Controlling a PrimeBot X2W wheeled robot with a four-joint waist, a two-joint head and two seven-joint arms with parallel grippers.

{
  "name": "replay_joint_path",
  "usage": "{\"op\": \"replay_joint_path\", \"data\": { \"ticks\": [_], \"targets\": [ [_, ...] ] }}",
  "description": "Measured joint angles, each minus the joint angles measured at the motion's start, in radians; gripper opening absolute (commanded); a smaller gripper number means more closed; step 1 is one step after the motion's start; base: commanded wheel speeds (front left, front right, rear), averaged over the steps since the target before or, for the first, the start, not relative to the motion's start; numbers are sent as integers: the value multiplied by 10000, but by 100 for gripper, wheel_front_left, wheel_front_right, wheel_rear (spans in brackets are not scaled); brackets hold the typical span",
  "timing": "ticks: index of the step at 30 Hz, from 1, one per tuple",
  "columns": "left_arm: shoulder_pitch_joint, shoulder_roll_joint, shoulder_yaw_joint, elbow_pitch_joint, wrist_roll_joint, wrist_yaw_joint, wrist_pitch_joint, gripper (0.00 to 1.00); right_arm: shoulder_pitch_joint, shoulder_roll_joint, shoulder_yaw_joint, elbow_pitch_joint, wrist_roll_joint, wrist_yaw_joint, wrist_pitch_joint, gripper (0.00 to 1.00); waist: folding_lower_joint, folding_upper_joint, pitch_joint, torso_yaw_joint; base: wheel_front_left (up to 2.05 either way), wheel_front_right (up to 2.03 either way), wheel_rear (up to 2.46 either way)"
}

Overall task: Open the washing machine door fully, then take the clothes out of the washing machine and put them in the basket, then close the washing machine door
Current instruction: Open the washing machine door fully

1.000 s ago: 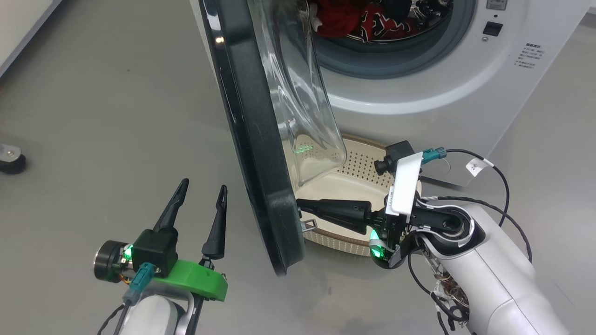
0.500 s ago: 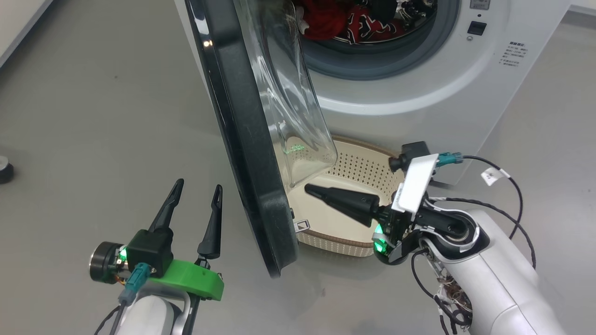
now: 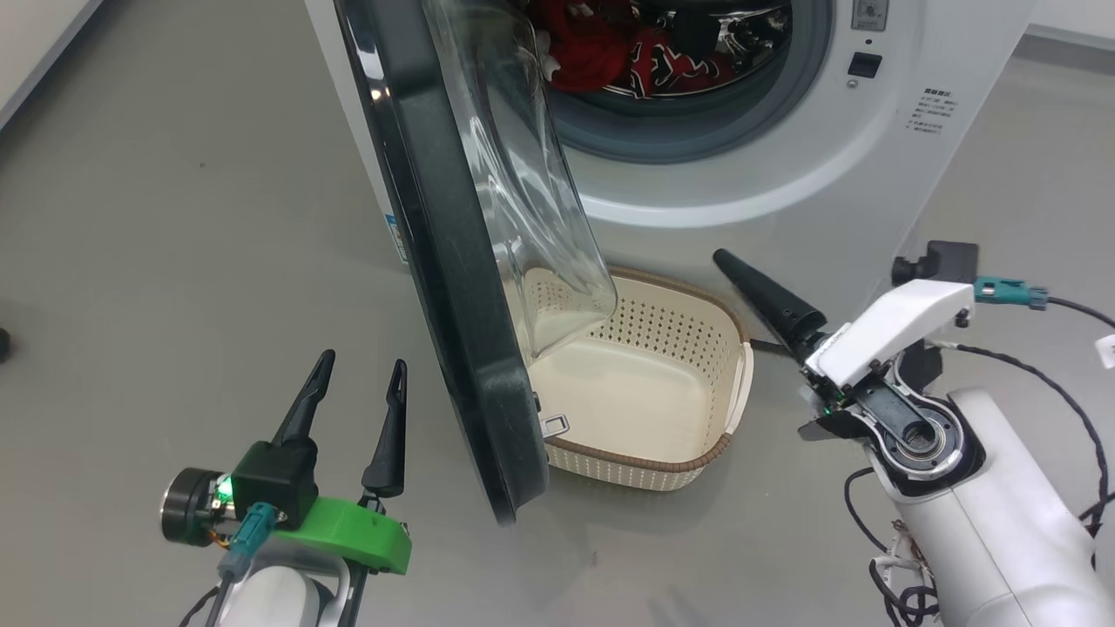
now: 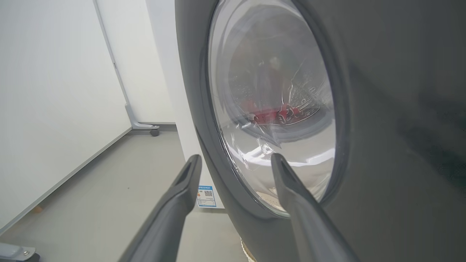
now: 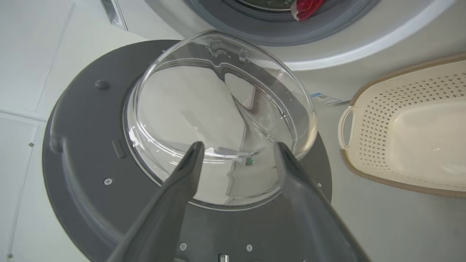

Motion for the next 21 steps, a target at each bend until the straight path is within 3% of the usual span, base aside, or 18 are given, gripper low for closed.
{"op": "replay_joint_path", "data": {
  "ticks": [8, 15, 21],
  "targets": [
    [121, 0, 50, 56, 17, 0, 0, 100, 297, -861, 134, -807, -3049, 2, -2481, 100, 0, 0, -206, -99, 0, 0, 0],
    [280, 8, 240, 127, 44, 0, 0, 100, 693, -2150, 437, -677, -6627, -6, -4905, 100, 0, 0, -394, -194, 0, 0, 0],
    [396, 19, 341, 161, 100, 2, 0, 100, 1222, -2452, 635, -299, -8170, -746, -6253, 100, 0, 0, -486, -305, 0, 0, 0]
  ]
}}
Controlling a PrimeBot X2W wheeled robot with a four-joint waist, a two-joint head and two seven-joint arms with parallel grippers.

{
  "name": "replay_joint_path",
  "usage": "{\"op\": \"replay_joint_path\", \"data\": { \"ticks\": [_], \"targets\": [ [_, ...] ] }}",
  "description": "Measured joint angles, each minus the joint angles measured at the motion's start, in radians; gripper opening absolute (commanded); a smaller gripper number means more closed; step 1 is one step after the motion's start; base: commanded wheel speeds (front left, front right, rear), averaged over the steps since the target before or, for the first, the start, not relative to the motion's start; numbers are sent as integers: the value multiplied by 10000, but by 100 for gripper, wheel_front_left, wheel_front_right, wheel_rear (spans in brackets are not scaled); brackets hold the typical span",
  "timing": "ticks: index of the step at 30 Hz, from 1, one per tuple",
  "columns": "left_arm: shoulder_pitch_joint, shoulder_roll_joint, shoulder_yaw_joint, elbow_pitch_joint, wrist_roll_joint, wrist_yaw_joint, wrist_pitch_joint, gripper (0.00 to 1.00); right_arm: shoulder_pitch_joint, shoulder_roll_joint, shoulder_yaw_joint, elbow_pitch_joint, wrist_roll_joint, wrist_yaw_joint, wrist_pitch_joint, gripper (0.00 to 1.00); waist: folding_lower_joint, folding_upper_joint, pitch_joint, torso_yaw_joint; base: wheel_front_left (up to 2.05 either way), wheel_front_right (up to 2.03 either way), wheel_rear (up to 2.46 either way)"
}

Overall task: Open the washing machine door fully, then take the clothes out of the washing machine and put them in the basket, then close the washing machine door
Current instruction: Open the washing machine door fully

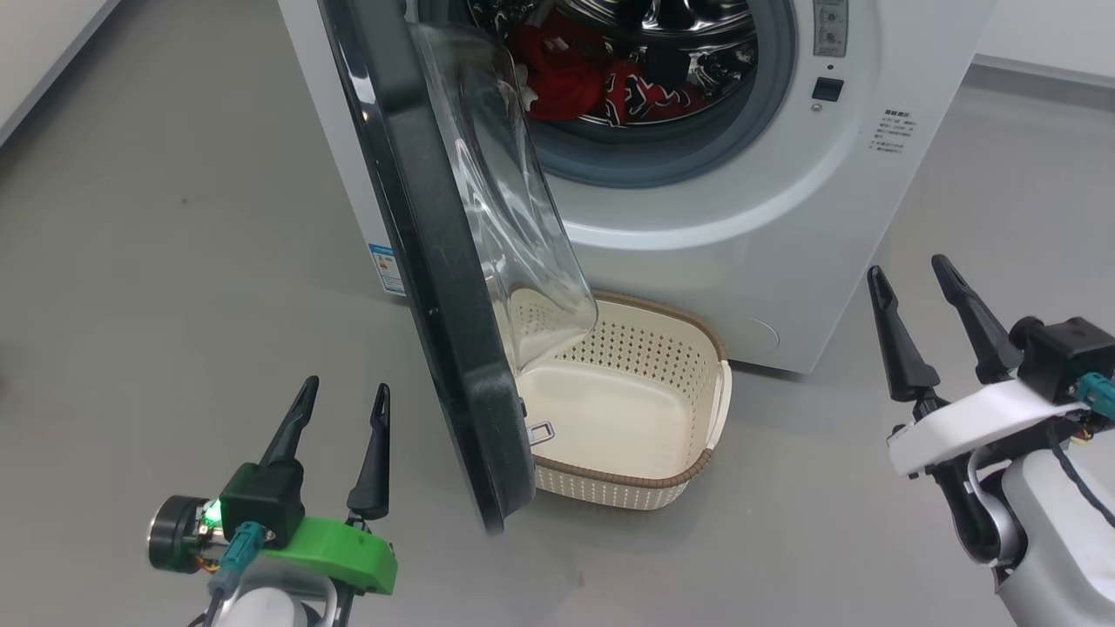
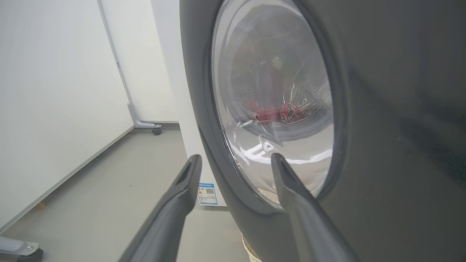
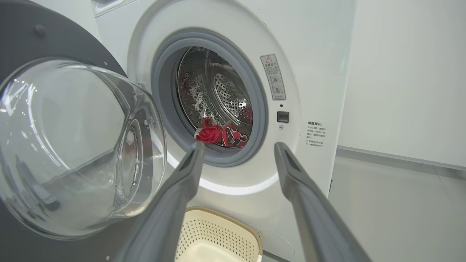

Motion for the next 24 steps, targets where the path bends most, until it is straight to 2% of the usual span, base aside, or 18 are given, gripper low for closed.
{"op": "replay_joint_path", "data": {
  "ticks": [2, 10, 12, 15, 24],
  "targets": [
    [5, 0, 23, 17, 0, 0, 0, 100, 184, -61, 86, 130, -430, -249, -257, 100, 0, 0, -31, -23, 0, 0, 0],
    [90, 6, 236, 71, 2, 46, 0, 100, 814, -138, 182, 318, -1664, -1312, -184, 100, 0, 0, -203, -124, 0, 0, 0],
    [163, 8, 267, 92, 13, 73, 0, 100, 1071, -123, 107, 362, -1802, -1467, -182, 100, 0, 0, -256, -163, 0, 0, 0],
    [319, 10, 353, 140, 19, 79, 0, 100, 1584, 159, -301, 337, -1950, -1624, -151, 100, 0, 0, -357, -262, 0, 0, 0],
    [357, 10, 359, 174, 188, 77, 0, 100, 2357, 742, -1200, -219, -2370, -1651, -151, 100, 0, 0, -411, -412, 0, 0, 0]
  ]
}}
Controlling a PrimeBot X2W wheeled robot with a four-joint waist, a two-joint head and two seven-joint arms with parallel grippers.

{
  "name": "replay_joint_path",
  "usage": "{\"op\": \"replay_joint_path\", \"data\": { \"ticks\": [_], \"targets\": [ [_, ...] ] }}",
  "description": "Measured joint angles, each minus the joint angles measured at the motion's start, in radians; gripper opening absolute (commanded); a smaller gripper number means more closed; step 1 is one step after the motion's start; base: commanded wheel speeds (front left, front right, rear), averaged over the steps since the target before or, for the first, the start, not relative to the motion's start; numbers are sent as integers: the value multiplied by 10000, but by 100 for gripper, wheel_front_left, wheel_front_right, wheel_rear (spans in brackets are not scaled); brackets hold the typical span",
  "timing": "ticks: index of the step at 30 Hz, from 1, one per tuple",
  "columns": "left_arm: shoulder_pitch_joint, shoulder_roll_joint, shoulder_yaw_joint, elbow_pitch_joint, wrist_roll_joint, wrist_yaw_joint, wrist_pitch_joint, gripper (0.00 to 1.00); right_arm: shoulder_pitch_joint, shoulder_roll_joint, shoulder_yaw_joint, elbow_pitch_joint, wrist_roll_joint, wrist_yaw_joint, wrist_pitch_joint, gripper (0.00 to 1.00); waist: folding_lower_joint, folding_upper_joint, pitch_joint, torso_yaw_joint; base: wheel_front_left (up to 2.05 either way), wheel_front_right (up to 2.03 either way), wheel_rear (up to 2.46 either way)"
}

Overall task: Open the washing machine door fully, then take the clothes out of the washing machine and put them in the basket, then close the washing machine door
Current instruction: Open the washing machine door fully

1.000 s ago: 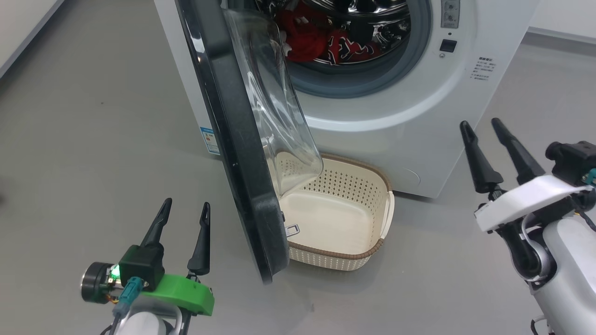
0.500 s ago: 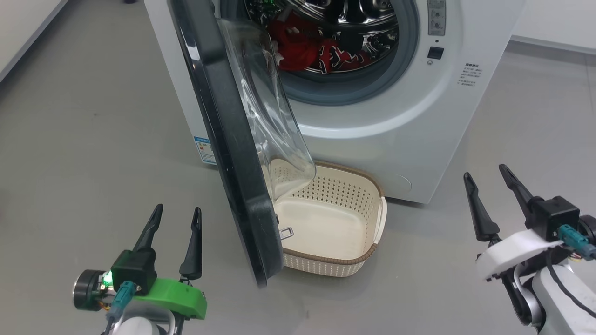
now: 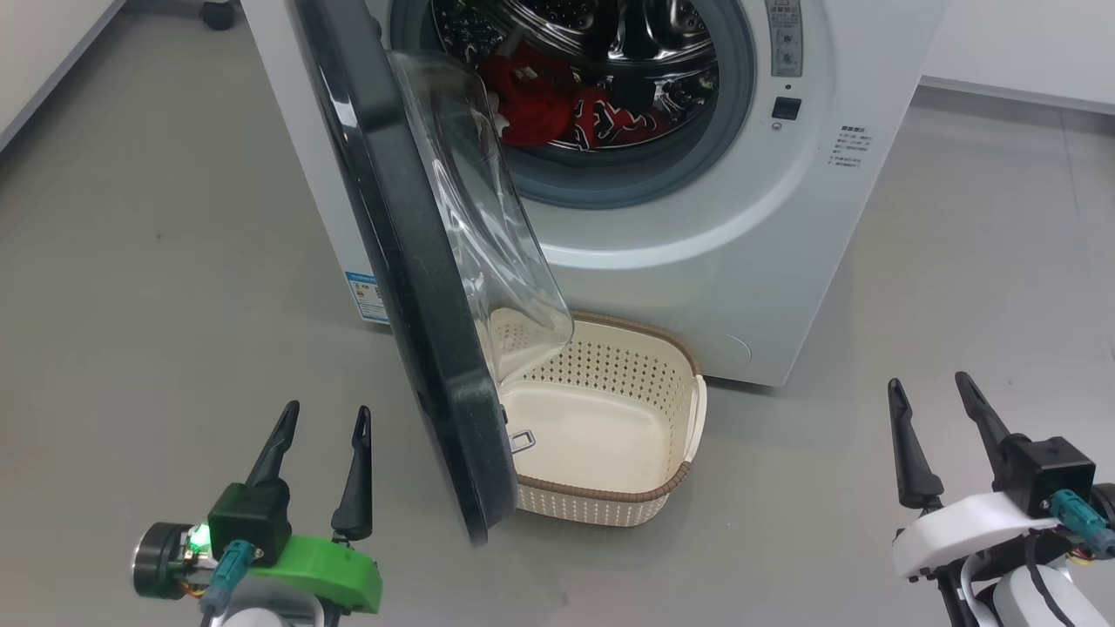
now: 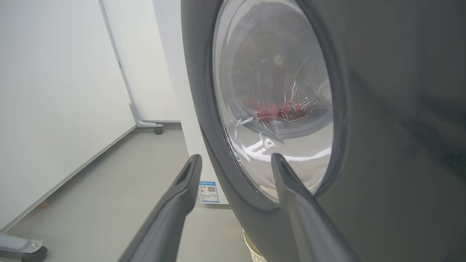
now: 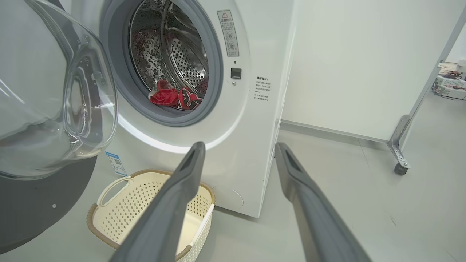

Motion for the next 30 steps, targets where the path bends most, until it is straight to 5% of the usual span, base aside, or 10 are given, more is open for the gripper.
{"op": "replay_joint_path", "data": {
  "ticks": [30],
  "targets": [
    [116, 0, 257, 265, 73, -50, 0, 100, 1531, 1346, -596, -752, -1191, -73, 0, 100, 0, 0, -279, -160, 0, 0, 0]
  ]
}}
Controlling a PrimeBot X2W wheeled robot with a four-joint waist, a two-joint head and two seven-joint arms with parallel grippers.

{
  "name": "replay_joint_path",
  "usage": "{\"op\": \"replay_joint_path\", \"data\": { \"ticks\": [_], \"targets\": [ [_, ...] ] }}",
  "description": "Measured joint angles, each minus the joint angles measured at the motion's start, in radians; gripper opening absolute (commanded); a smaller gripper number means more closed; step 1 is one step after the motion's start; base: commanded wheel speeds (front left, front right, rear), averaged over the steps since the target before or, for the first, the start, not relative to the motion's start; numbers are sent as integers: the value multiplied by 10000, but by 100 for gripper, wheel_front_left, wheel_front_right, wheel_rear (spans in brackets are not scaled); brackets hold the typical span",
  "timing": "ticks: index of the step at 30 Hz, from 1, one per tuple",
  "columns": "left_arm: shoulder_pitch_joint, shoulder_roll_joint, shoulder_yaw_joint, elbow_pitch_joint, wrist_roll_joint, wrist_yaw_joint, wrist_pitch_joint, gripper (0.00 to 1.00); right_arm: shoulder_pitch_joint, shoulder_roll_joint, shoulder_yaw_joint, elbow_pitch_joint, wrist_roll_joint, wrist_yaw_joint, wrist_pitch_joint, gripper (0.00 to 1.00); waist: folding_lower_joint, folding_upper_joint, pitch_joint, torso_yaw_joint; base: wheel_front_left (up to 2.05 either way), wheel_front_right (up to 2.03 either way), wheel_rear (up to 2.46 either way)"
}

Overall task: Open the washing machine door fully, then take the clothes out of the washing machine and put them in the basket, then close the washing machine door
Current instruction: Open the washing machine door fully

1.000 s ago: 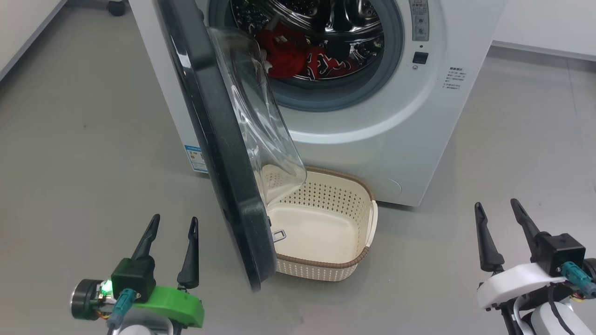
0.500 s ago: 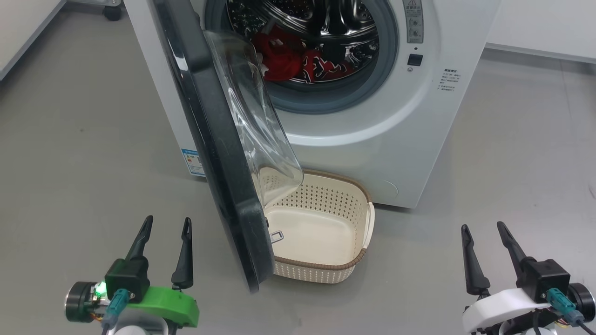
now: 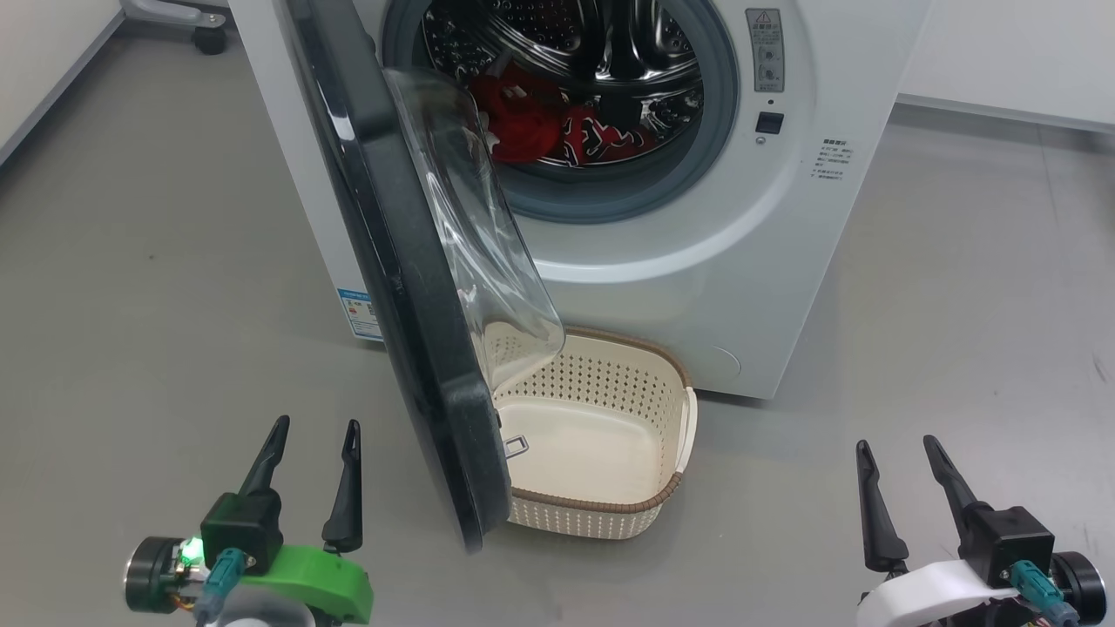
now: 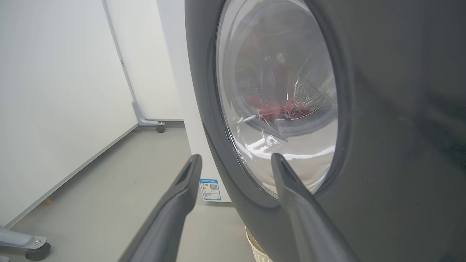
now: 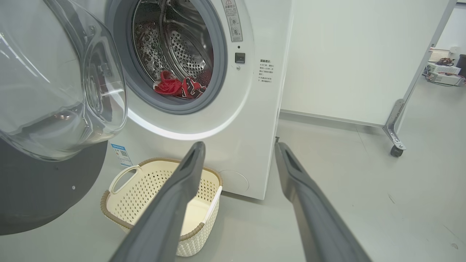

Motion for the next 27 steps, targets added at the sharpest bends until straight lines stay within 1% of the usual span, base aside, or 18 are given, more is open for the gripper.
{"op": "replay_joint_path", "data": {
  "ticks": [15, 16, 17, 18, 27],
  "targets": [
    [88, 0, -2, 40, 2, -48, 0, 100, 193, 251, -188, -73, -180, 0, 0, 100, 0, 0, -44, 4, 0, 0, 0],
    [88, 0, -2, 40, 2, -48, 0, 65, 196, 255, -205, -86, -188, 0, 0, 100, 0, 0, -42, 5, 0, 0, 0],
    [88, 0, -2, 40, 2, -52, 0, 25, 198, 259, -224, -96, -217, 0, 0, 100, 0, 0, -39, 8, 0, 0, 0],
    [88, 0, -4, 46, 2, -54, 0, 0, 202, 265, -245, -100, -253, 0, 0, 100, 0, 0, -37, 12, 0, 0, 0],
    [92, 0, 25, 100, 0, -54, 0, 0, 229, 343, -424, -150, -405, 0, 0, 100, 0, 0, -44, 46, 0, 0, 0]
  ]
}}
